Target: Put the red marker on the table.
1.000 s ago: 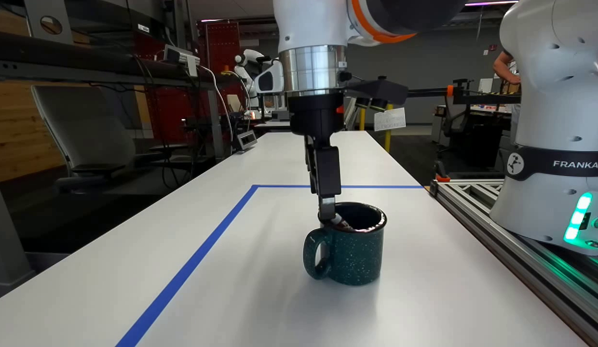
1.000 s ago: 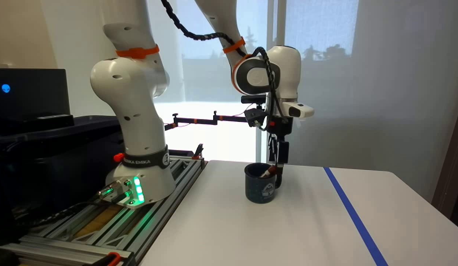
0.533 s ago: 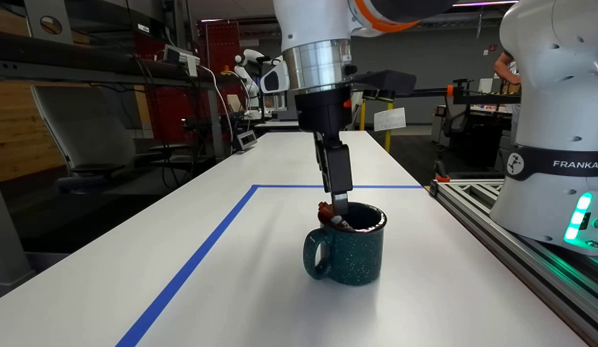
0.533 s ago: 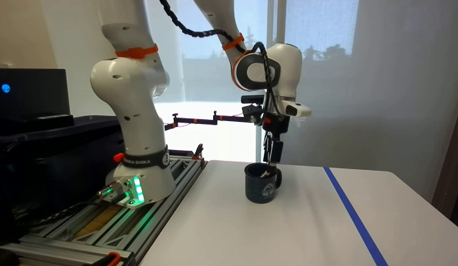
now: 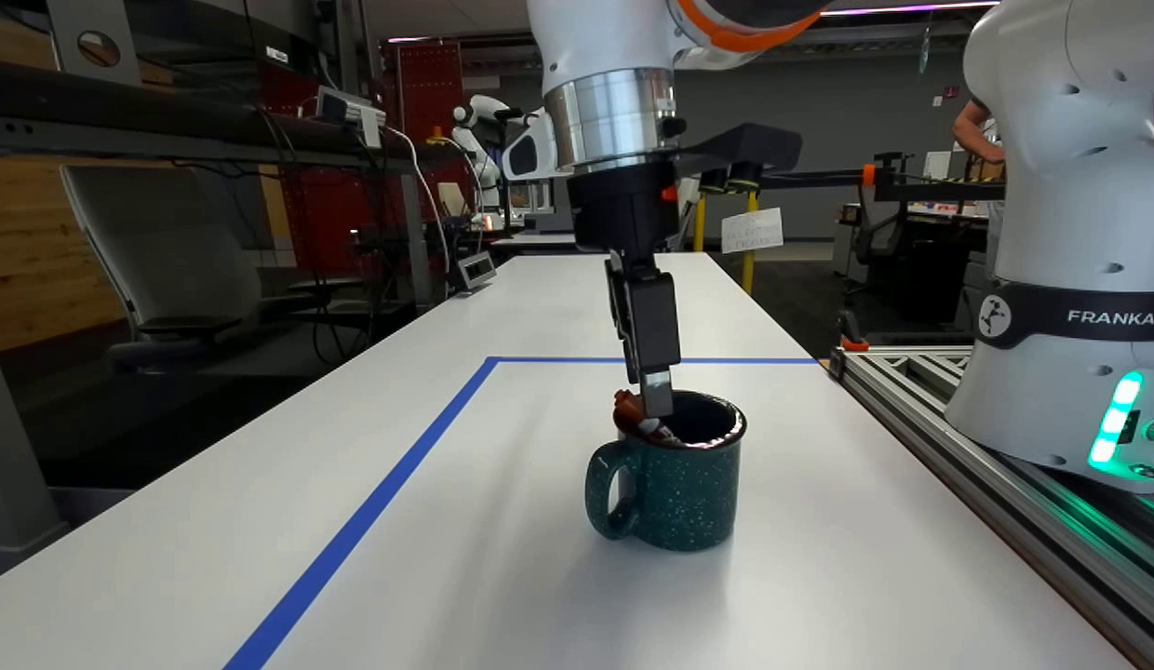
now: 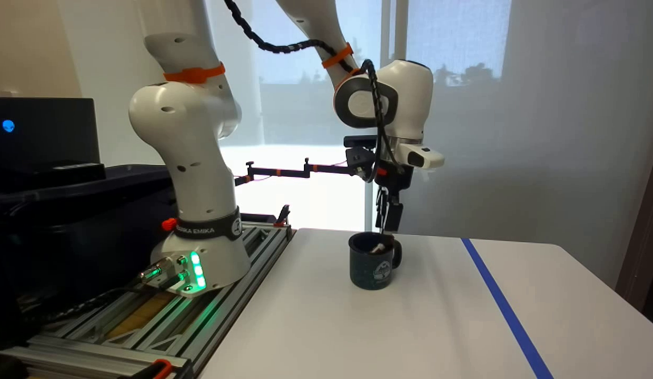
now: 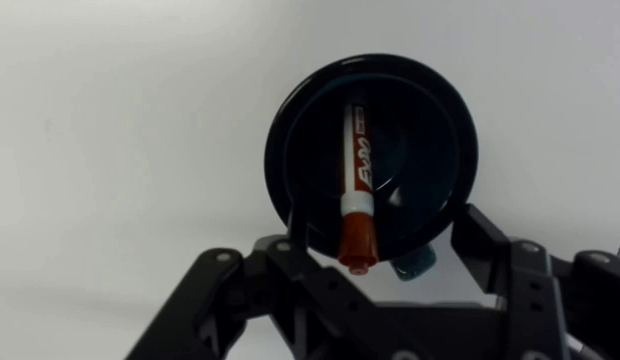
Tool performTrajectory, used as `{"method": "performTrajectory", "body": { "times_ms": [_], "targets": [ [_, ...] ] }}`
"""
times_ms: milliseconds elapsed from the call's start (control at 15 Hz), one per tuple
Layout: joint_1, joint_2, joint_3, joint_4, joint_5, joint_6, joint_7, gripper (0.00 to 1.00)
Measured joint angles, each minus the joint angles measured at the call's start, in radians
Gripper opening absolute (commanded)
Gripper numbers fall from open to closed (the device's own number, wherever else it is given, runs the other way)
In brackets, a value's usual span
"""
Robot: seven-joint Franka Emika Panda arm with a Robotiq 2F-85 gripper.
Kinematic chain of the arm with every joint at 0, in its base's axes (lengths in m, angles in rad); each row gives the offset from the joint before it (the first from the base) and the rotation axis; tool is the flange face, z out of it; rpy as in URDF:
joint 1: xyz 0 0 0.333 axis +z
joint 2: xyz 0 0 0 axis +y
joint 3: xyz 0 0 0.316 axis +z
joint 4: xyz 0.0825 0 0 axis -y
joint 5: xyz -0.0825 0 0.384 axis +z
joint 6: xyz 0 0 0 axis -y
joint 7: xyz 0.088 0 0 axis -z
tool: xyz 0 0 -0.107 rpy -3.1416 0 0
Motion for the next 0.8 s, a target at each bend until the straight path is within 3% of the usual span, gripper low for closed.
{"method": "performTrajectory", "body": {
  "times_ms": [267, 333, 467, 800],
  "targets": [
    [0.002, 0.000, -0.003, 0.000, 0.058, 0.005, -0.067, 0.76],
    [0.002, 0.000, -0.004, 0.000, 0.063, 0.005, -0.076, 0.93],
    [0.002, 0.000, -0.006, 0.000, 0.067, 0.005, -0.085, 0.99],
    [0.002, 0.000, -0.006, 0.000, 0.069, 0.005, -0.094, 1.00]
  ]
}}
